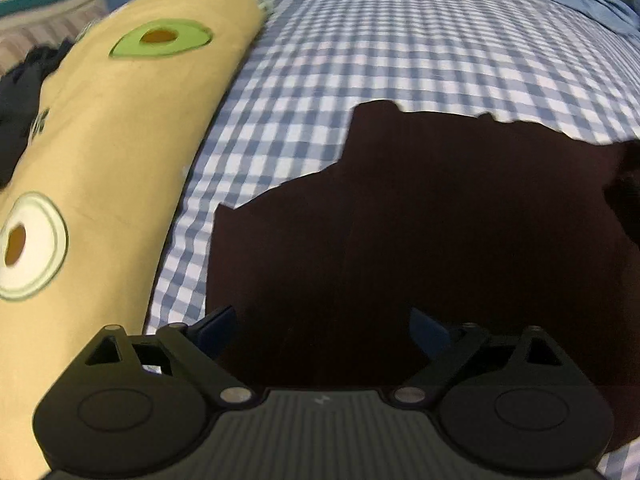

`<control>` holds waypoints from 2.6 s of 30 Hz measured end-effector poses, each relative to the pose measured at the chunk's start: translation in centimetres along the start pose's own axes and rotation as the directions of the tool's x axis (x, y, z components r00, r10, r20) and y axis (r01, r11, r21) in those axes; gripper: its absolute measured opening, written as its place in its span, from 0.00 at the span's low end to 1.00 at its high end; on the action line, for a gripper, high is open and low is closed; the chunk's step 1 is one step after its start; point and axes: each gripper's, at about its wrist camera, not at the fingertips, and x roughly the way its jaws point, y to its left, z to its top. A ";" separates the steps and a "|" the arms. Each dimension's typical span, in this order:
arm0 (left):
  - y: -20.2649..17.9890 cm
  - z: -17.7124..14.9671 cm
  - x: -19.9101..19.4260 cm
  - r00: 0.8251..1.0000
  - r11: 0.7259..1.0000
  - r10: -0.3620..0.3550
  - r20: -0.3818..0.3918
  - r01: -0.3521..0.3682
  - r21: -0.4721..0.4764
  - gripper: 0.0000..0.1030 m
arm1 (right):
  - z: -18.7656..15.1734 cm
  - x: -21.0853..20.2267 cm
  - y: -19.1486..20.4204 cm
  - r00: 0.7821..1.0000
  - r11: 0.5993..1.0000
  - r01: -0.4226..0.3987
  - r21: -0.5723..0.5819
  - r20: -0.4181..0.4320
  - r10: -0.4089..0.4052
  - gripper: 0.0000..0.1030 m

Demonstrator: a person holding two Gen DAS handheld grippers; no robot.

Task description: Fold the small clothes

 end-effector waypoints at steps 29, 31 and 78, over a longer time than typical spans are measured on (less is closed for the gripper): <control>-3.7 -3.3 -8.4 0.998 0.990 0.053 0.042 -0.047 -0.132 0.96 | -6.7 -3.2 -14.5 0.974 0.829 -0.224 0.512 0.088 0.209 0.70; -3.8 -3.8 -8.9 0.998 0.987 0.058 0.037 -0.051 -0.152 0.96 | -7.1 -2.9 -13.8 0.980 0.866 -0.195 0.460 0.046 0.195 0.46; 7.2 -11.6 -5.5 0.998 0.936 -0.033 -0.055 0.011 -0.353 1.00 | -9.4 -8.0 -11.2 0.998 0.898 -0.053 0.436 0.062 0.029 0.65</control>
